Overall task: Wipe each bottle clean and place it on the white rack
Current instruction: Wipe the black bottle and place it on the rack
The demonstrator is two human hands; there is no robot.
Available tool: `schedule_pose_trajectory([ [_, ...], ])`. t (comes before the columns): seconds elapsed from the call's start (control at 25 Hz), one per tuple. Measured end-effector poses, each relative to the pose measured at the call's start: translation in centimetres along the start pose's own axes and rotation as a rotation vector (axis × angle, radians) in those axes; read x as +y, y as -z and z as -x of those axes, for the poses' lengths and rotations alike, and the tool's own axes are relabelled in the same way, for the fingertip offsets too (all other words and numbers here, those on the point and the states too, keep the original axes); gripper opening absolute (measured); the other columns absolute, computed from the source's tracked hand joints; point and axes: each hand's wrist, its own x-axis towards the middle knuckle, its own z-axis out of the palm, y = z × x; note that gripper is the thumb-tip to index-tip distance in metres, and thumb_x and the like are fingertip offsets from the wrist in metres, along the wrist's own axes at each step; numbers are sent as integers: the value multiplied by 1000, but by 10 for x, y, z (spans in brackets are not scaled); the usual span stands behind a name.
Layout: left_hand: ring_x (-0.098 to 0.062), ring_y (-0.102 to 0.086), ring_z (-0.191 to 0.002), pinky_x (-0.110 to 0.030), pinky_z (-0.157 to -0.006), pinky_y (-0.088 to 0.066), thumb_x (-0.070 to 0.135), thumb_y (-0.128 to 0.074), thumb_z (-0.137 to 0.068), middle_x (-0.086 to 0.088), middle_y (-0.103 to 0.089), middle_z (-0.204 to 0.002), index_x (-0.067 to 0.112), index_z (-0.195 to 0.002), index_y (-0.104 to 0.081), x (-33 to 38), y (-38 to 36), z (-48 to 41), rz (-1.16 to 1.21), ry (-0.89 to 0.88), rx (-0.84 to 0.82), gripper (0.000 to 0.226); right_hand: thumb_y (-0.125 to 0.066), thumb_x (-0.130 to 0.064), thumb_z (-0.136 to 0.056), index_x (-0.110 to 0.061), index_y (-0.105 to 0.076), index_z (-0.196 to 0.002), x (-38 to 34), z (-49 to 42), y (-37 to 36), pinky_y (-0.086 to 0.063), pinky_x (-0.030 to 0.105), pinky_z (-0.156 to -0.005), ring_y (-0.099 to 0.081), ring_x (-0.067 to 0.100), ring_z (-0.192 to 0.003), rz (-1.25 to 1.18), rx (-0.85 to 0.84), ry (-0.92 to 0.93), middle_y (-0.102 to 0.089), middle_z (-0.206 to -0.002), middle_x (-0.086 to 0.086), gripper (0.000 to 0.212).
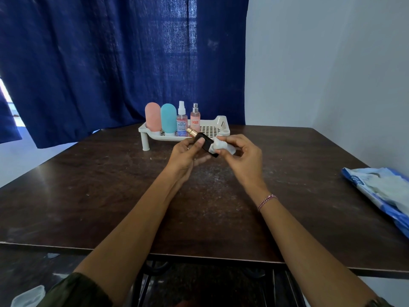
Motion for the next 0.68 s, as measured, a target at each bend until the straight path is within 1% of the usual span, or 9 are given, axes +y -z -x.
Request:
schedule_pose_trajectory([
  [0.08,-12,-71,-78,-25,-63,-58,12,-49,-96,-10,-67,-97,4,-103,-57,4,0,0,120,14,50,13,-72,-10,-77,-13,-69,-101,-1,-1,1,-50,18,-86,-57,9,-105,37,52,18,-63,-107,-3,24],
  [0.2,-17,-72,-78,-27,-62,-59,14,-47,-97,-10,-71,-90,2,-100,-57,9,1,1,268,59,59,16,-71,-8,-78,-12,-70,-99,-1,-2,1,-53,22,-83,-53,10,-109,55,73,26,-57,-108,-3,22],
  [0.32,-16,-71,-79,-25,-63,-59,14,-45,-97,-12,-68,-96,2,-99,-57,7,-3,4,255,101,39,17,-71,-7,-78,-9,-71,-98,-4,2,-3,-53,21,-84,-54,12,-109,64,32,74,-59,-106,0,20],
  [0.4,-17,-69,-84,-25,-64,-59,15,-45,-97,-14,-65,-102,0,-103,-57,6,-3,2,282,102,43,20,-71,-6,-77,-6,-71,-95,-6,4,-5,-51,20,-87,-56,10,-106,94,-13,127,-63,-104,0,18],
  [0.48,-21,-67,-90,-26,-66,-59,15,-45,-97,-16,-64,-107,-1,-110,-54,7,0,1,333,93,52,22,-71,-5,-76,-5,-71,-93,-7,6,-7,-50,20,-88,-58,10,-104,111,-39,139,-64,-101,-1,17],
  [0.6,-20,-69,-86,-29,-69,-60,13,-44,-97,-15,-65,-103,1,-104,-56,8,-1,3,356,93,32,18,-70,-4,-77,-8,-71,-95,-9,5,-6,-50,19,-87,-55,4,-103,97,22,111,-63,-101,-3,18],
  [0.68,-18,-70,-85,-29,-68,-60,12,-44,-97,-14,-66,-100,2,-102,-57,8,-4,5,337,98,14,17,-69,-4,-78,-8,-71,-98,-10,4,-5,-50,20,-87,-54,2,-103,104,56,112,-61,-102,-4,20],
])
